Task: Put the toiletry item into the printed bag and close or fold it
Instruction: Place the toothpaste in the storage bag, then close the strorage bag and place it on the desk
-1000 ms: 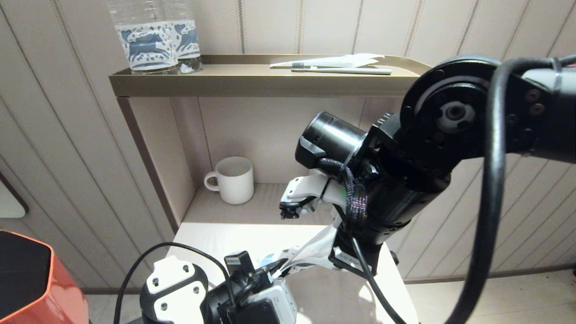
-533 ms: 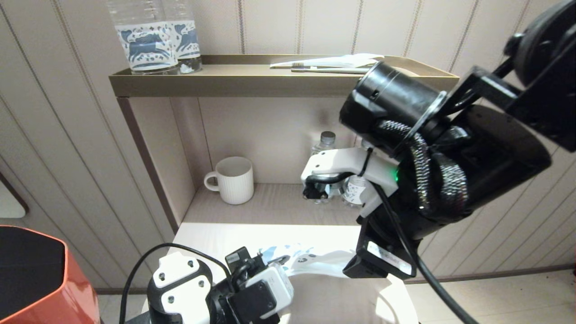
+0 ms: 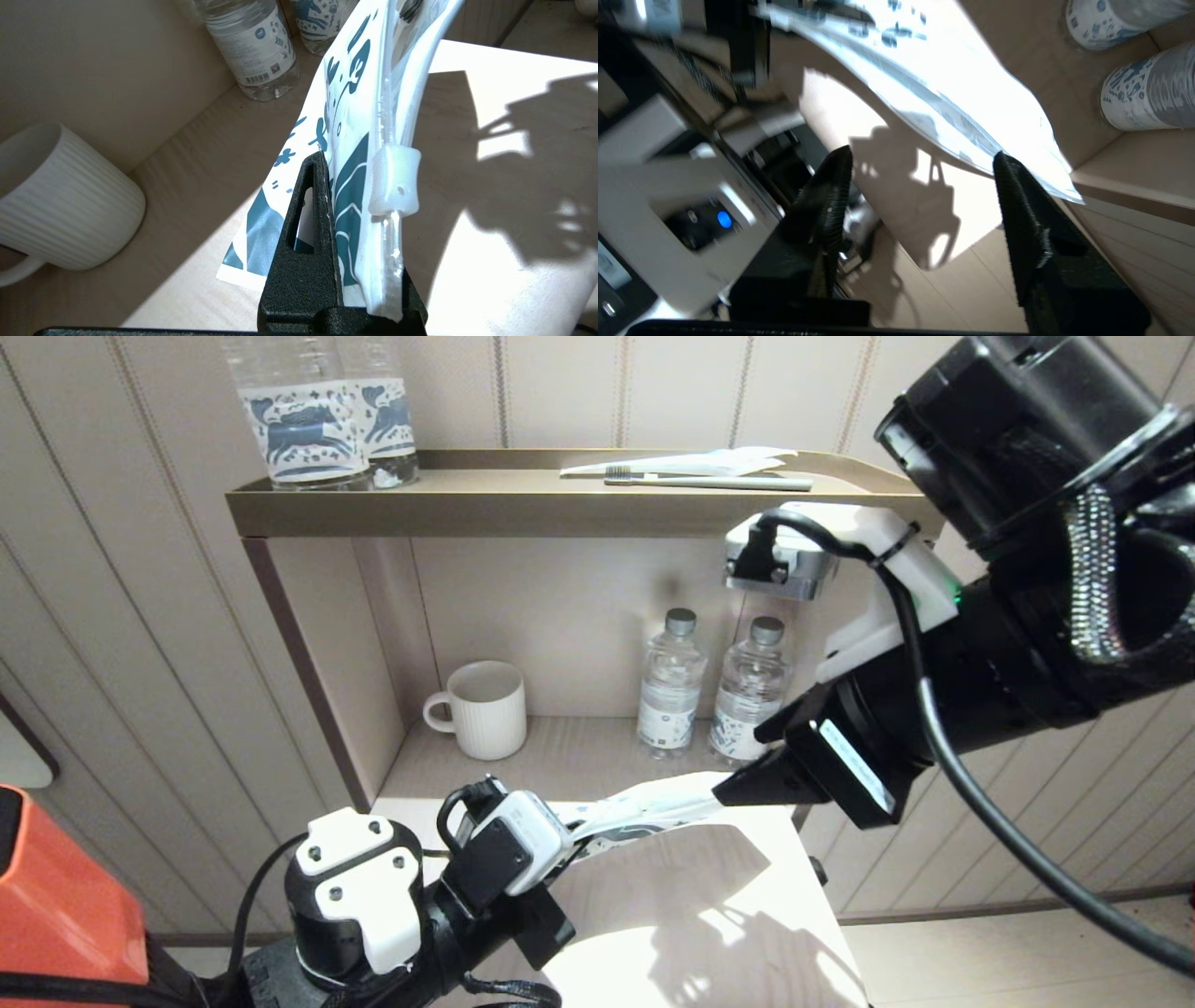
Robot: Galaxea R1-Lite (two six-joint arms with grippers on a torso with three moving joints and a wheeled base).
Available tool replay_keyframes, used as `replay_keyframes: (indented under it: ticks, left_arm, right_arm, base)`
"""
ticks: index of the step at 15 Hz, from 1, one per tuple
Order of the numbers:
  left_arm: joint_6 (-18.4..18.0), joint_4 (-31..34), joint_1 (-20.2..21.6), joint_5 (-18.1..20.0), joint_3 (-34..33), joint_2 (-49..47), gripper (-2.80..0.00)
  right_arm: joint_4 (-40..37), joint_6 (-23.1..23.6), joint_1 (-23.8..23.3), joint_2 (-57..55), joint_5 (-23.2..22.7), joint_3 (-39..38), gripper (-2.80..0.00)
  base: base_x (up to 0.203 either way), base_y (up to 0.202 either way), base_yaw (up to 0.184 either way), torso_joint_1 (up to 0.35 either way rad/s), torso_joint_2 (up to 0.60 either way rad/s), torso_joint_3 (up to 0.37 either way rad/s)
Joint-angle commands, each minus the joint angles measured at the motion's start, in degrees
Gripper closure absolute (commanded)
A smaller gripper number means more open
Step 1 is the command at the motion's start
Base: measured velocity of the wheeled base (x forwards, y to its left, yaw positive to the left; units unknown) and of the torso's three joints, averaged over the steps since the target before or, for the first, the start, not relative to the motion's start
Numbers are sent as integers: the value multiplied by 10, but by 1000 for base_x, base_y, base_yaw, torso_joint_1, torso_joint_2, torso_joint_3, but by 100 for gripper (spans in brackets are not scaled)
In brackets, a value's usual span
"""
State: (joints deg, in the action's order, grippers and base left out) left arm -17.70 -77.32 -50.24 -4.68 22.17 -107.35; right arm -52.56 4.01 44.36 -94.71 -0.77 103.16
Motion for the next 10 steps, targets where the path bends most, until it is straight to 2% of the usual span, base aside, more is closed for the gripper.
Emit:
replay_keyframes:
  ticks: [1, 4, 7, 10]
  left_arm:
    - [25, 50, 3, 0, 24, 32, 0]
    - [54, 164, 2, 18, 53, 68, 0]
    - [90, 195, 0, 23, 73, 72, 0]
    - [115, 240, -3, 28, 94, 85, 0]
  right_arm:
    - [38, -38, -2, 12, 0, -26, 0]
    - [118, -91, -3, 15, 1, -75, 0]
    - [179, -137, 0, 35, 22, -129, 0]
    - [236, -147, 1, 48, 28, -196, 0]
  base:
    - [0, 0, 0, 0, 0, 0]
    - [0, 0, 0, 0, 0, 0]
    - [0, 0, 0, 0, 0, 0]
    - [0, 0, 0, 0, 0, 0]
